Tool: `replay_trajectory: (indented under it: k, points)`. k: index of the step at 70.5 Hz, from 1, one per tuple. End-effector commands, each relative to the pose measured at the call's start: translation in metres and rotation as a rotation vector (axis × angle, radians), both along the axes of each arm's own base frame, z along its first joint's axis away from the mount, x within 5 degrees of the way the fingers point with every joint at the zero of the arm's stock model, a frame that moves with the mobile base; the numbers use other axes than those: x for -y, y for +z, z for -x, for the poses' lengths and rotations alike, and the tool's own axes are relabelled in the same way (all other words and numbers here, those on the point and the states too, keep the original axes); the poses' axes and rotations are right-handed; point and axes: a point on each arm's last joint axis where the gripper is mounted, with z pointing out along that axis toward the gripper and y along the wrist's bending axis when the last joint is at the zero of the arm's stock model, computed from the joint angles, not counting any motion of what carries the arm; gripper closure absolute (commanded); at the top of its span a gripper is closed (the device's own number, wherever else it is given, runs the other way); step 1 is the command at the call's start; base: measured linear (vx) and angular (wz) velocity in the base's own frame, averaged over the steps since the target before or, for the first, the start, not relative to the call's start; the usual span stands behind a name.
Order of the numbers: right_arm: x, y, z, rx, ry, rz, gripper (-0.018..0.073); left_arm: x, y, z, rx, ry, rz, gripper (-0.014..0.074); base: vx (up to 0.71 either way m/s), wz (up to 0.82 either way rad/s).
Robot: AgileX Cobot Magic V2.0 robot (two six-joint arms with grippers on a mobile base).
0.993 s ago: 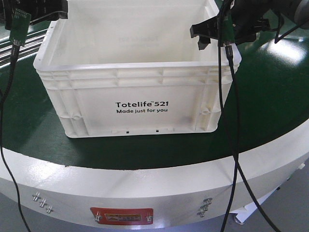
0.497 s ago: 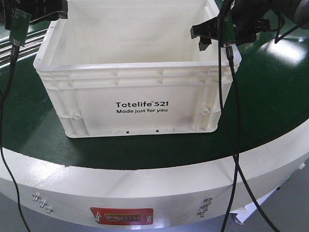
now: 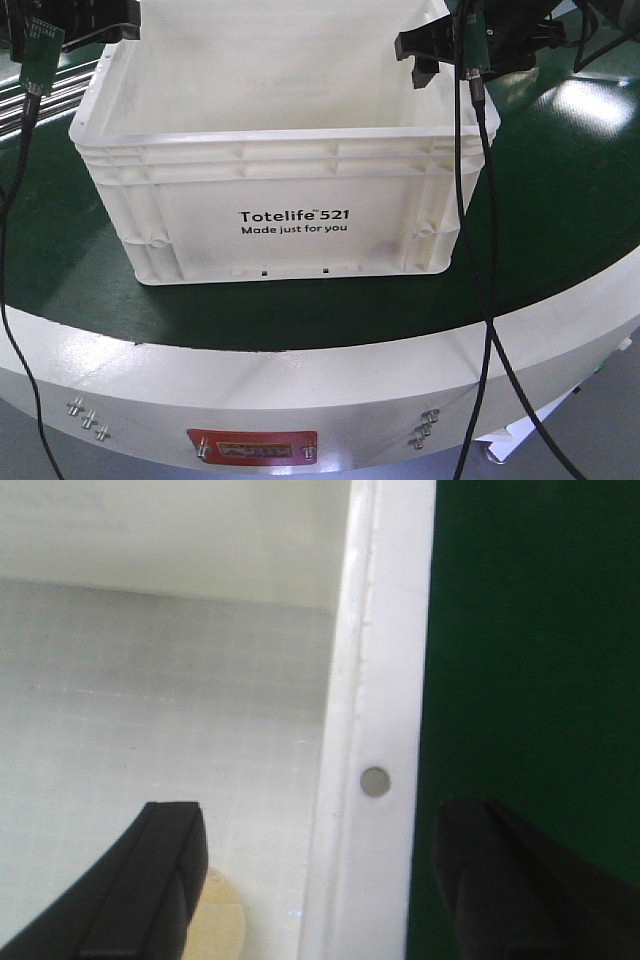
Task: Place moving items into box and shelve
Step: 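Lower both grippers onto the tote rims and close on them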
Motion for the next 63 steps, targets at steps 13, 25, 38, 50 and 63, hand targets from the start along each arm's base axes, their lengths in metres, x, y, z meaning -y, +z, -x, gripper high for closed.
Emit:
replay_trajectory:
  k: [13, 25, 38, 50, 63]
  points:
    - [0.004, 0.024, 0.003, 0.087, -0.009, -0.021, 0.0044, -0.002, 0.032, 0.008, 0.131, 0.01, 0.035, 0.0013, 0.0, 0.0]
    - [0.004, 0.023, 0.003, 0.081, -0.01, -0.016, 0.0044, -0.002, 0.031, 0.008, 0.116, 0.009, 0.032, 0.0013, 0.0, 0.0]
    - [0.004, 0.023, 0.003, 0.081, -0.01, -0.016, 0.0108, -0.002, 0.031, 0.008, 0.114, 0.009, 0.03, 0.0013, 0.0, 0.0]
    - [0.004, 0.023, 0.002, 0.084, -0.01, -0.017, 0.037, -0.002, 0.031, 0.008, 0.114, 0.009, 0.03, 0.0013, 0.0, 0.0]
    - [0.004, 0.023, 0.002, 0.087, -0.01, -0.018, 0.0578, -0.002, 0.03, 0.009, 0.111, 0.008, 0.031, 0.0013, 0.0, 0.0]
